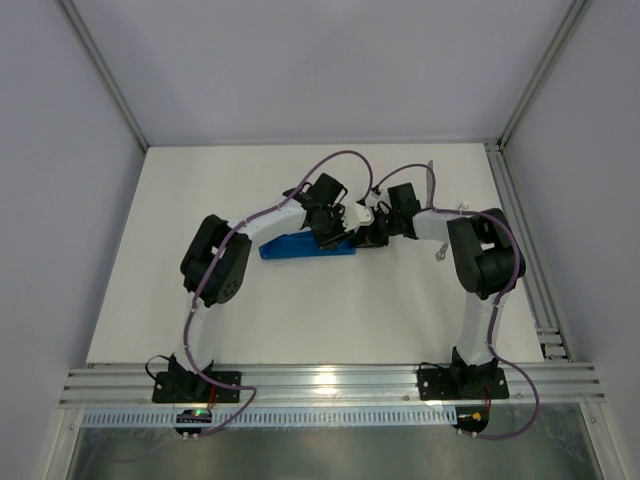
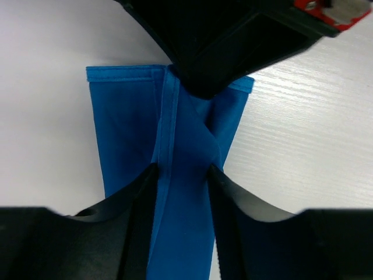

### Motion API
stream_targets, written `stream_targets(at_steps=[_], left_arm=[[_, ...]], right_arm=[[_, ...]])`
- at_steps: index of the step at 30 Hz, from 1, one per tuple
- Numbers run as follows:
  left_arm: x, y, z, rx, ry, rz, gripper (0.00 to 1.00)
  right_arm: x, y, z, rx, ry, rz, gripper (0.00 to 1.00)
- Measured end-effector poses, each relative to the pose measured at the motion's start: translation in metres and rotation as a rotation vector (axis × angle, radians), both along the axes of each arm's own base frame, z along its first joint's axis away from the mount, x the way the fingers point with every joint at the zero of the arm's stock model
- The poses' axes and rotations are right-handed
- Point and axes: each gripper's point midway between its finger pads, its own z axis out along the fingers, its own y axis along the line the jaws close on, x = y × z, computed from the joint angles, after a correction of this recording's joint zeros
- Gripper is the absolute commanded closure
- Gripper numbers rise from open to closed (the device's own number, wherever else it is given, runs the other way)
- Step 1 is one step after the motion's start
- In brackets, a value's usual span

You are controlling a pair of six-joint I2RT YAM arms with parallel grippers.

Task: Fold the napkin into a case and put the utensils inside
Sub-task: Grasp the top corner of the smaller rectangle folded napkin from the folded napkin.

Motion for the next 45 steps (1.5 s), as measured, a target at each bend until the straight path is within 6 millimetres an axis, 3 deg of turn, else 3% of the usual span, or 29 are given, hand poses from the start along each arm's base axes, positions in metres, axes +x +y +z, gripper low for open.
stream_targets(at_steps=[4,8,14,20,26,29,34,45], left_arm=[[0.007,0.004,-0.004,0.025,-0.015,0.043,0.78],[0.009,0.004,-0.009,0.033,-0.014,0.057,0.82],[0.010,0.004,-0.011,0.028,-0.018,0.060,0.85],[0.011,0.002,-0.010,0.021,-0.024,0.062,0.87],[0.011,0.002,-0.011,0.019,-0.025,0.063,0.86],[0.011,0.002,-0.011,0.017,-0.025,0.063,0.89],[0.011,0.000,-0.011,0.007,-0.021,0.069,0.97],[0.009,-0.001,-0.008,-0.026,0.006,0.140,1.00]], right_arm=[[-0.003,0.002,0.002,0.014,0.001,0.019,0.71],[-0.007,0.002,0.007,0.008,-0.003,0.058,0.59],[-0.016,-0.006,0.018,-0.019,0.000,0.093,0.58],[0.010,-0.023,0.029,-0.048,-0.043,0.006,0.58],[0.041,-0.021,0.026,-0.028,-0.075,-0.067,0.58],[0.047,-0.020,0.015,-0.028,-0.059,-0.098,0.62],[0.055,-0.018,0.003,-0.018,-0.039,-0.122,0.95],[0.041,-0.015,-0.001,0.046,-0.060,-0.127,0.96]])
